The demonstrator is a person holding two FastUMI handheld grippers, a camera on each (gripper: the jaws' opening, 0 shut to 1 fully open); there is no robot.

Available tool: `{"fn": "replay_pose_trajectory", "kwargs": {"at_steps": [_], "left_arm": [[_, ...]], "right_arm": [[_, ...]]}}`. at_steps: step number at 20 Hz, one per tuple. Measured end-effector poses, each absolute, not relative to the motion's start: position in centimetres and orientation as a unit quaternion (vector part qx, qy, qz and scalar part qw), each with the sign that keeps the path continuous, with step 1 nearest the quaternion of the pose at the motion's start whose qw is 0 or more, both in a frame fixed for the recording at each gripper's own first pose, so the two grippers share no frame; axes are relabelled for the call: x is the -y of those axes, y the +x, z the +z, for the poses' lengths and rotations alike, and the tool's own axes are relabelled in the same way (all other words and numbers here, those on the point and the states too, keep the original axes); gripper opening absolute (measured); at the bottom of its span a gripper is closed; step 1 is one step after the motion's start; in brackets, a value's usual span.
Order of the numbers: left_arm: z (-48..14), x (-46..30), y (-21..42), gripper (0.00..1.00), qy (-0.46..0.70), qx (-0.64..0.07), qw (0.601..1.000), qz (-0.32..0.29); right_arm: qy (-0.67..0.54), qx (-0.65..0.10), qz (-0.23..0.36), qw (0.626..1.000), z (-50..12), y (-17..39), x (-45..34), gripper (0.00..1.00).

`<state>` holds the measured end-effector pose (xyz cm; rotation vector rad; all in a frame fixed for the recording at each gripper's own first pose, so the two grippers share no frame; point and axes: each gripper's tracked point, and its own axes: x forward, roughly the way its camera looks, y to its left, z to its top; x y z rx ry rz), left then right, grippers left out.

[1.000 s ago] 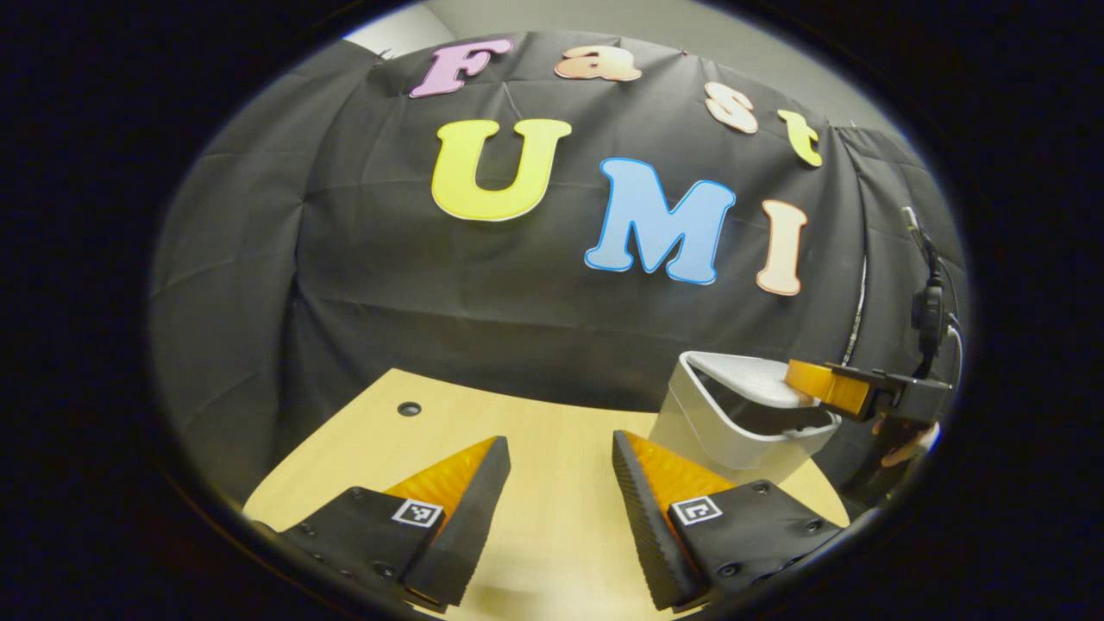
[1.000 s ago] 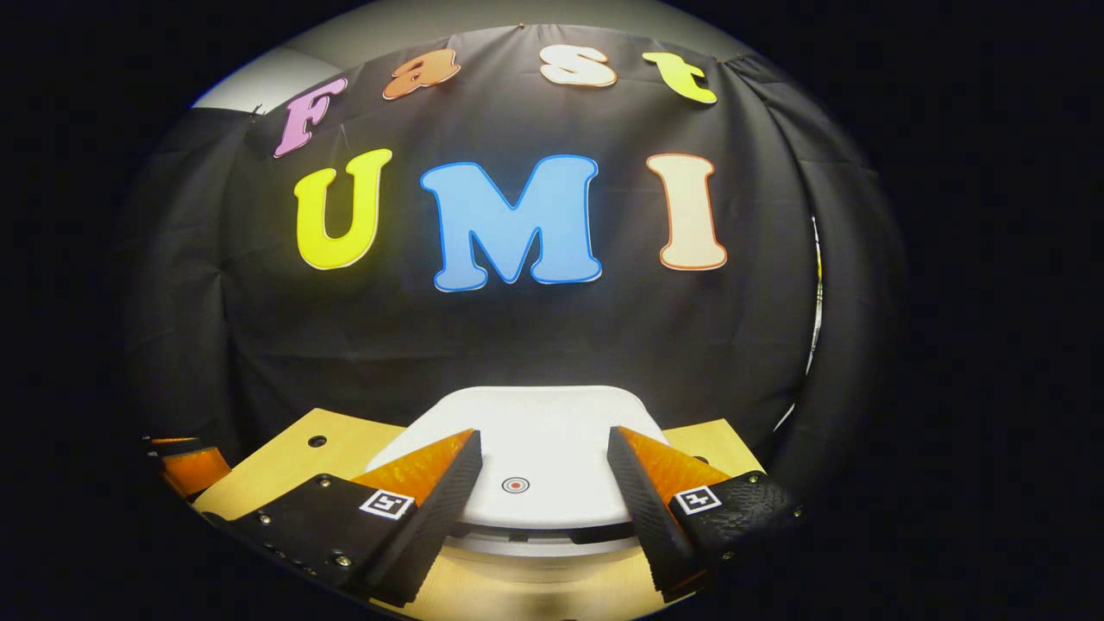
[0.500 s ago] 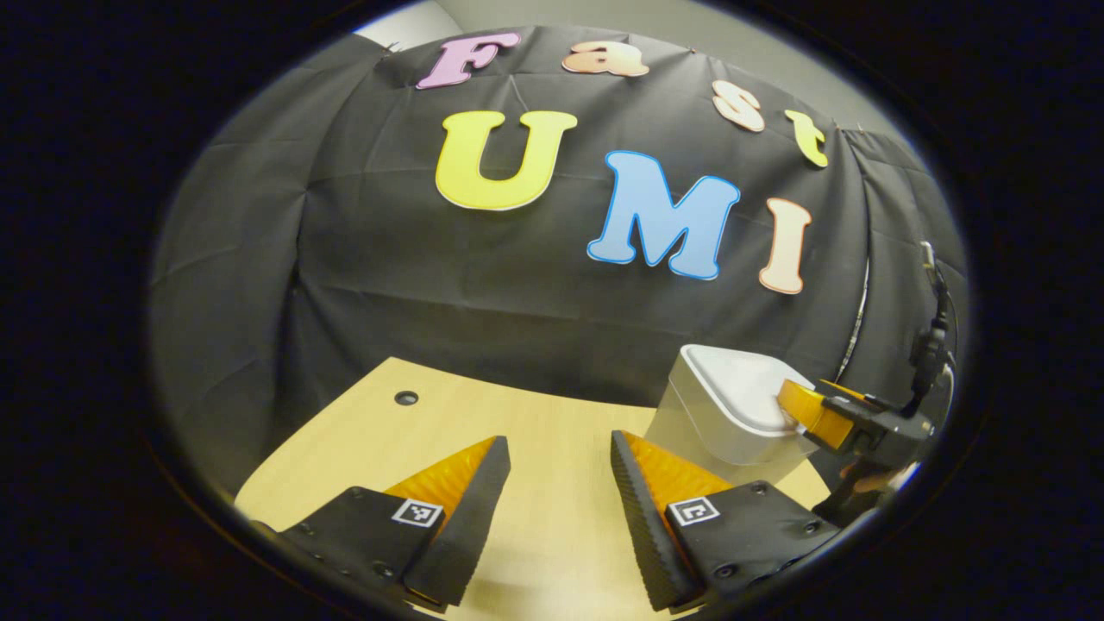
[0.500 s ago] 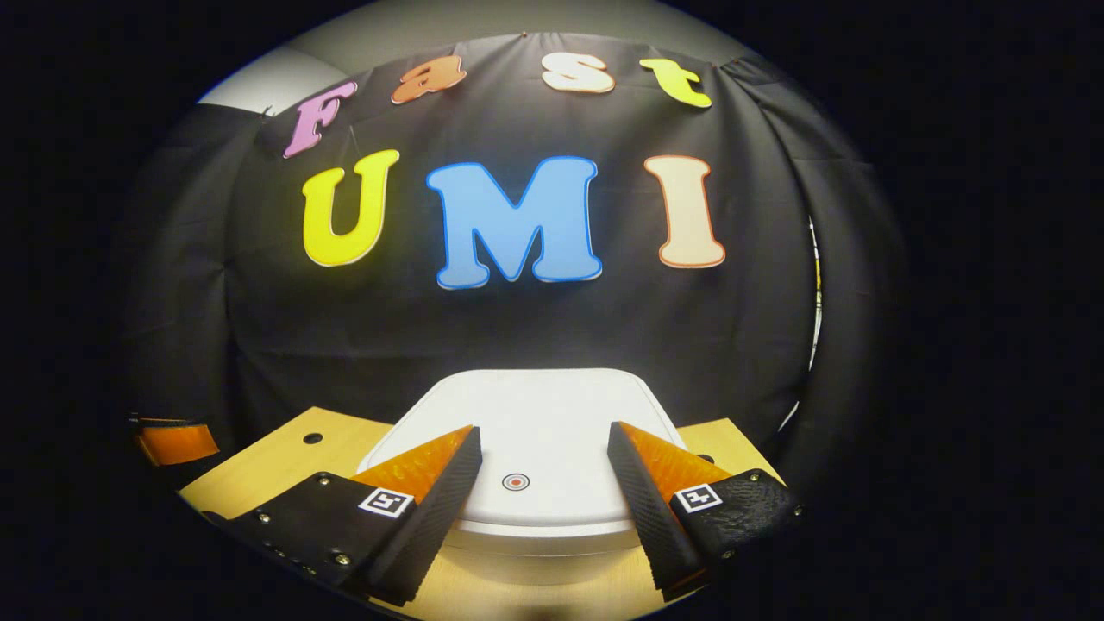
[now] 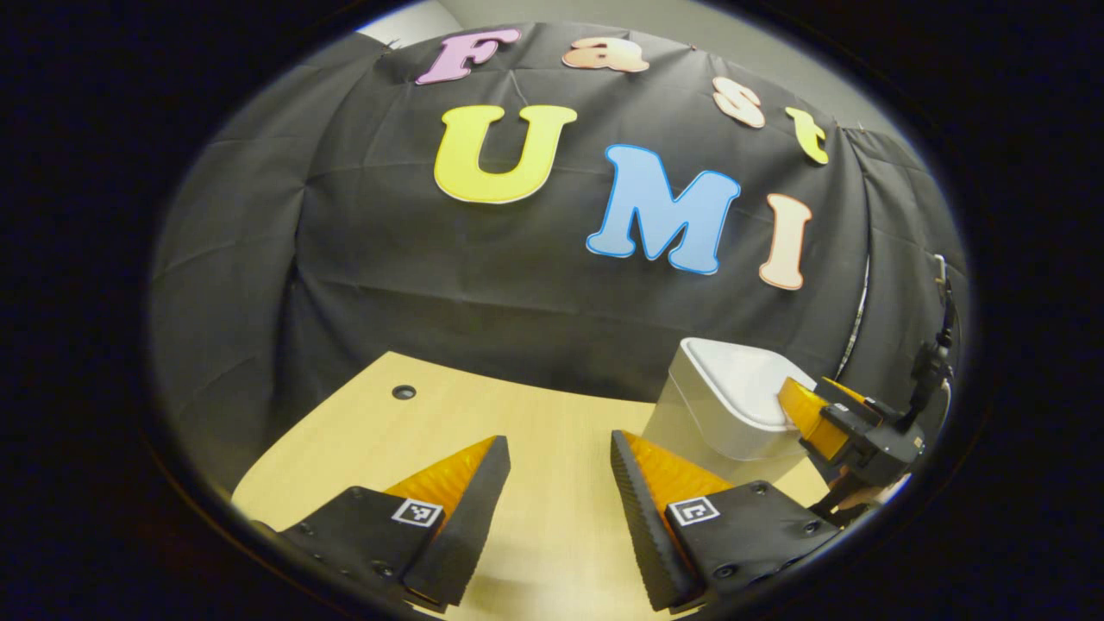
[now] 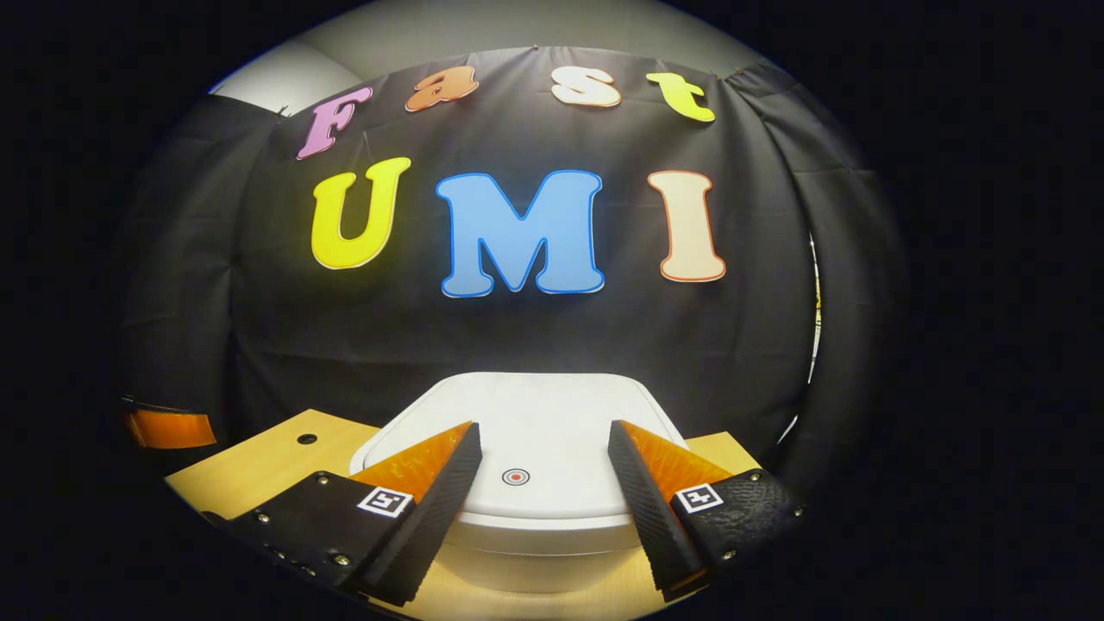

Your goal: Press the lid of the desktop garbage bin to open it, pick up the crumpled paper on the desktop and throw it into the bin, then pick up the pop can on the desktop and drop it into the bin, and finally close the garbage bin lid.

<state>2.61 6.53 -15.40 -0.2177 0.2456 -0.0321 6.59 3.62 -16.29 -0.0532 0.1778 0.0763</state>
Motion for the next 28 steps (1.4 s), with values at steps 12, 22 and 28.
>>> {"fn": "replay_pose_trajectory", "kwargs": {"at_steps": [12,22,28], "left_arm": [[-13.8,-6.0,2.4,0.77,-0.088,-0.107,0.990,-0.027],[-6.7,-6.1,1.9,0.81,-0.060,-0.033,0.997,-0.030],[-2.4,-6.7,-0.4,0.77,-0.031,0.007,0.999,-0.024]], "right_arm": [[-0.009,-0.071,0.036,0.997,-15.8,6.8,-3.7,0.94],[-0.005,-0.045,0.037,0.998,-8.0,3.7,-4.4,0.94],[0.017,-0.018,0.038,0.999,-3.5,0.6,-4.0,0.94]]}}
